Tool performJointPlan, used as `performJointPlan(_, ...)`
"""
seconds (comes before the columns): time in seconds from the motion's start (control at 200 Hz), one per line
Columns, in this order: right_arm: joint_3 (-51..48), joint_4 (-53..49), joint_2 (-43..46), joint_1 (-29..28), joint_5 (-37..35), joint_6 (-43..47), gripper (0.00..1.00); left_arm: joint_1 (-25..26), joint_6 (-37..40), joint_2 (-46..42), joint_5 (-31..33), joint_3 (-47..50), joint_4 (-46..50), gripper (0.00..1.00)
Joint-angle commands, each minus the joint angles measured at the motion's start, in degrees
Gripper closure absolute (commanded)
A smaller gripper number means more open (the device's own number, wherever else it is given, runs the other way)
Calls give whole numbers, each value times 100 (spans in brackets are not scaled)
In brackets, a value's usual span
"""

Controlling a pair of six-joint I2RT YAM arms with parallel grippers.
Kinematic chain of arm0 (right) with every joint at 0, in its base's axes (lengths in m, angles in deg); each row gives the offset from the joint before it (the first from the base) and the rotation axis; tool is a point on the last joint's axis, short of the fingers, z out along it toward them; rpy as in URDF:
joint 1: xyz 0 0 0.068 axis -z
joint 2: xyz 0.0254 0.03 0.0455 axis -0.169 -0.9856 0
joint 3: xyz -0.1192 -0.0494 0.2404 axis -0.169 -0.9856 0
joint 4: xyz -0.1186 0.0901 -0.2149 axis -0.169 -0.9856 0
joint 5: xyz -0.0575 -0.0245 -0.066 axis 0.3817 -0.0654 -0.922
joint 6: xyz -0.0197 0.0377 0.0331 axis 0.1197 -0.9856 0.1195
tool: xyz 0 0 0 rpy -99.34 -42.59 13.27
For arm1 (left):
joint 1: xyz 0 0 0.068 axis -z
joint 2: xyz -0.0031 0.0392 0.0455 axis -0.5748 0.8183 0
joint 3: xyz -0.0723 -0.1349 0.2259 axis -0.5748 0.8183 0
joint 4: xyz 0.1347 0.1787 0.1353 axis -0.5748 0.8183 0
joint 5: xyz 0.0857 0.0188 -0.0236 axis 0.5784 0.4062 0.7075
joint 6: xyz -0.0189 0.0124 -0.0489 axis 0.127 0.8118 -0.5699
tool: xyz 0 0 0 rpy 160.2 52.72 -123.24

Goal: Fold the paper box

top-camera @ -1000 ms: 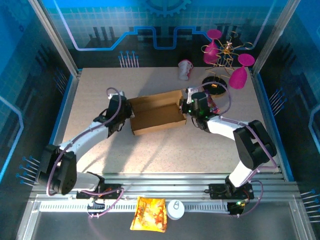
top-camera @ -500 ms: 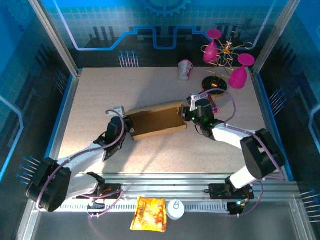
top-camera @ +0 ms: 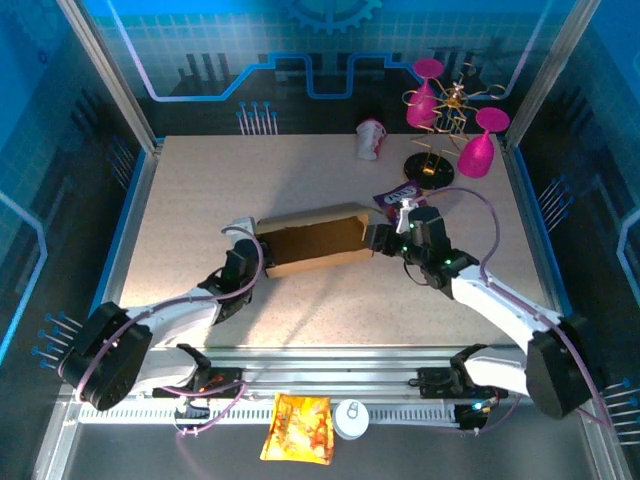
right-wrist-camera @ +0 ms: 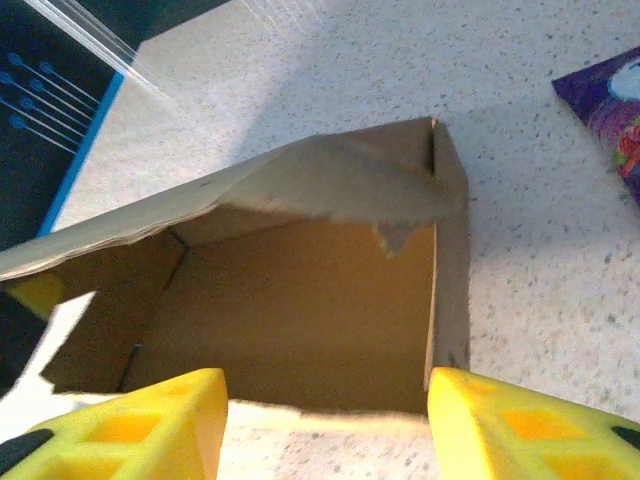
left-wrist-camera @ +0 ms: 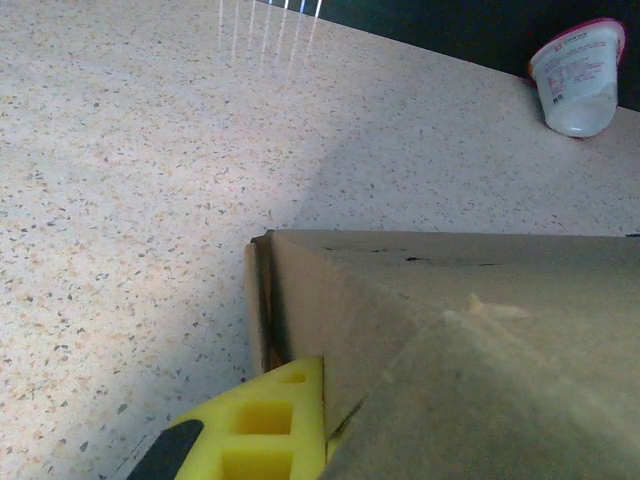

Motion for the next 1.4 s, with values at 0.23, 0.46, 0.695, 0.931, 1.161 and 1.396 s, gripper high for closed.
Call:
performJointPlan(0.23, 734, -457, 233, -233, 173, -3194, 43, 89, 77, 295, 174, -133, 181, 100)
performJointPlan(0.46, 938, 873, -686, -1196, -603, -5360, 45, 86, 69, 275, 211, -106, 196, 100)
performJointPlan(0.695, 1105, 1366, -1195, -1340, -881, -5726, 49, 89, 46, 239, 231, -91, 206, 100)
performJointPlan(0.931, 1371, 1380, -1460, -1296, -845, -5805, 50, 87, 40, 226, 219, -109, 225, 100)
performJointPlan(1.161, 1493, 1239, -1880, -1137, -615, -5971, 77, 90, 56, 204, 218, -143, 264, 100)
performJointPlan(1.396, 1167, 1096, -1756, -1031, -477, -6065, 100, 99, -428, -382, 86, -166, 1051, 58)
